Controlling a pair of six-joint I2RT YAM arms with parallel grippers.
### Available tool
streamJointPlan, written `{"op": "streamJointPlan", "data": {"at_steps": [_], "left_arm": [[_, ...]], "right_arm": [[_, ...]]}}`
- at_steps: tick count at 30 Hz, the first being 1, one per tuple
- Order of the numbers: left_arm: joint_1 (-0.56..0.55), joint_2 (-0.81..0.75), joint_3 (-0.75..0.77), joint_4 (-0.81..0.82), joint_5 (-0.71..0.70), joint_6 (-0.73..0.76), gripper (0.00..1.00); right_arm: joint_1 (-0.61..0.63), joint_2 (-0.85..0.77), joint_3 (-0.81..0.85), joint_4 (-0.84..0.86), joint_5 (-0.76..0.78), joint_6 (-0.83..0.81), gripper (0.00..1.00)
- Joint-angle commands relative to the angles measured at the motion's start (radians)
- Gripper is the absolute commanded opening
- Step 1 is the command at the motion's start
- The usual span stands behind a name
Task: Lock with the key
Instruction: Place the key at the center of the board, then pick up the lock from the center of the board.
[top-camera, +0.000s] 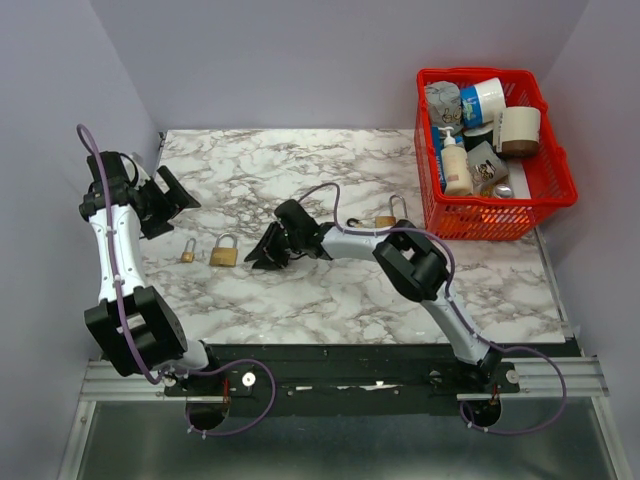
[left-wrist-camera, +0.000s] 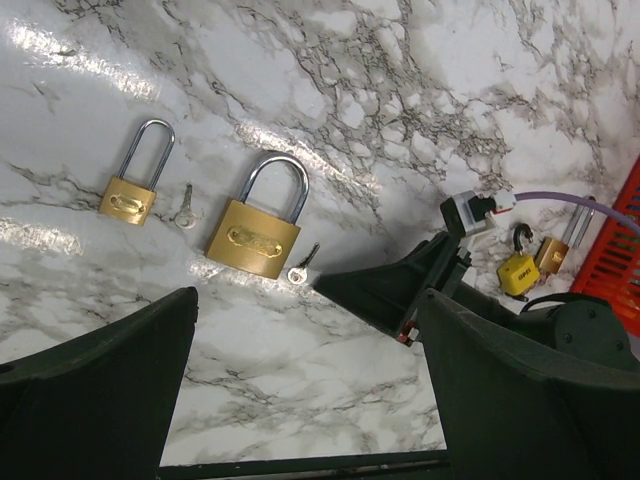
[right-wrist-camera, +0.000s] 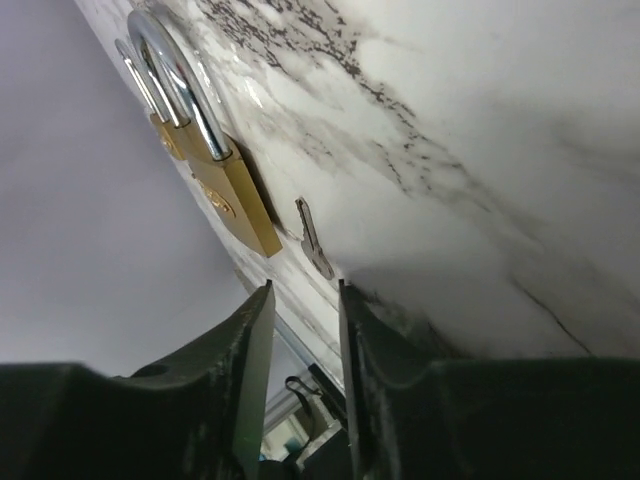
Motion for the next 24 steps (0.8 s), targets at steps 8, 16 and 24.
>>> {"op": "streamJointPlan", "data": {"at_steps": [8, 16, 24], "left_arm": [[0.010, -0.098, 0.013, 0.031, 0.012, 0.038, 0.99], [0.010, -0.329, -0.086, 0.275, -0.029, 0.090, 0.99], [0.009, -0.390, -0.140, 0.401, 0.156, 0.119, 0.99]], "right_arm": [[-0.039, -0.251, 0.010, -0.166, 0.126, -0.631, 0.53], [-0.050, -0.611, -0.269, -0.237, 0.321, -1.290, 0.88], [-0.252, -0.753, -0.340, -0.527, 0.110, -1.551, 1.00]]}}
